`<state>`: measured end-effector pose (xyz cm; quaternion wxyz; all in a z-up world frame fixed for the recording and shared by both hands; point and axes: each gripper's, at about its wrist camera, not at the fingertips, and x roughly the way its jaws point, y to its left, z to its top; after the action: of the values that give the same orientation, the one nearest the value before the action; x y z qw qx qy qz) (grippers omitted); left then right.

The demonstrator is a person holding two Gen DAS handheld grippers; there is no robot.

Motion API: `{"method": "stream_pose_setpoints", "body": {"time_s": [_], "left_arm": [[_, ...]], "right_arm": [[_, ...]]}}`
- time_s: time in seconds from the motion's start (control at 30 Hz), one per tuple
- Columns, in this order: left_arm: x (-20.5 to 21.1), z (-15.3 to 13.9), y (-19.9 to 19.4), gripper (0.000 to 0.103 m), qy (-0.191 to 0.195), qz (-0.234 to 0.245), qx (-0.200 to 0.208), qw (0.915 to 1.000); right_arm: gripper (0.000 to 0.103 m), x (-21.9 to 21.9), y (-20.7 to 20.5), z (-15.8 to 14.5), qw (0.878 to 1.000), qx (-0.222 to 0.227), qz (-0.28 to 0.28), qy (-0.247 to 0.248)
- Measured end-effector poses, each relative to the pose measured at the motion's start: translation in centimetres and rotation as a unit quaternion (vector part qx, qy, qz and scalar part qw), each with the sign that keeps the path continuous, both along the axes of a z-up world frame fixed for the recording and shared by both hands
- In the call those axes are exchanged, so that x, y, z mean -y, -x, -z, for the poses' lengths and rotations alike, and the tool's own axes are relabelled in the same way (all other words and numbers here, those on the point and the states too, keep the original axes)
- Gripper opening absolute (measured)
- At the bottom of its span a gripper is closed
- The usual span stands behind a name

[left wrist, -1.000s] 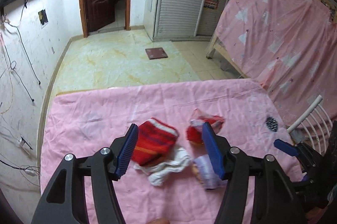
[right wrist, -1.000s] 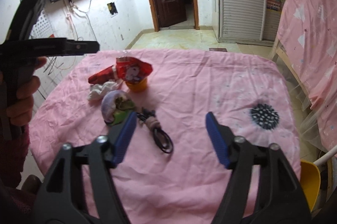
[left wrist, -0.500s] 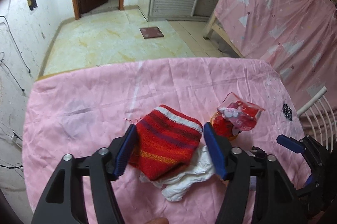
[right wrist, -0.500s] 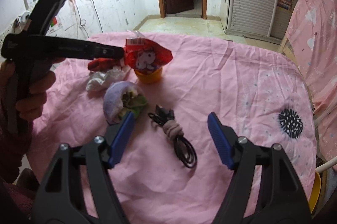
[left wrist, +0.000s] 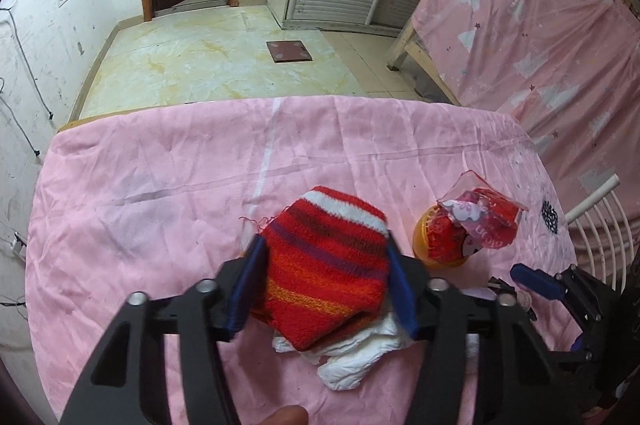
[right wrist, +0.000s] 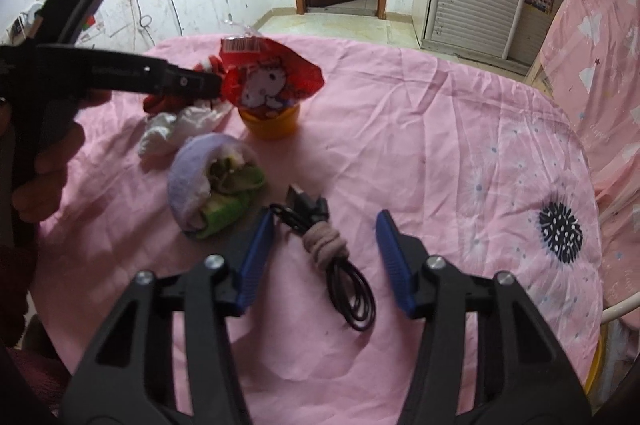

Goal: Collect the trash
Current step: 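Grasp the red striped sock with the left tool while the right tool grasps the black cable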

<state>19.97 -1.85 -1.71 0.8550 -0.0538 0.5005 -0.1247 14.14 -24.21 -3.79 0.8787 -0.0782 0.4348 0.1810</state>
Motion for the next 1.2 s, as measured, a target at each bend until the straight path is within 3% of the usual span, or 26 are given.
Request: {"method": "stream_pose_setpoints", "body": {"time_s": [0.13, 0.27, 0.83, 1.2], "left_arm": [[0.0, 0.0, 0.5, 0.023, -0.019, -0.005, 0.008, 0.9998], [0.0, -0.3, 1.0, 0.014, -0.039, -0.015, 0.018, 0.999], [0.7, -5.8, 4.5, 0.013, -0.066, -0.035, 0.073, 0.9945], [7.0, -9.2, 7.2, 0.013, -0.064, 0.009, 0.103, 0.9925]], "right_arm": [[0.028, 0.1, 0.1, -0.1, 1.0, 0.004, 0.004, 0.001], [0.026, 0.7, 0.2, -0.3, 1.0, 0.009, 0.008, -0.006], [0.026, 4.2, 3.0, -3.3, 0.997, 0.057, 0.025, -0.052], [0.026, 9.7, 5.3, -4.1, 0.992, 0.077, 0.061, -0.082]]}}
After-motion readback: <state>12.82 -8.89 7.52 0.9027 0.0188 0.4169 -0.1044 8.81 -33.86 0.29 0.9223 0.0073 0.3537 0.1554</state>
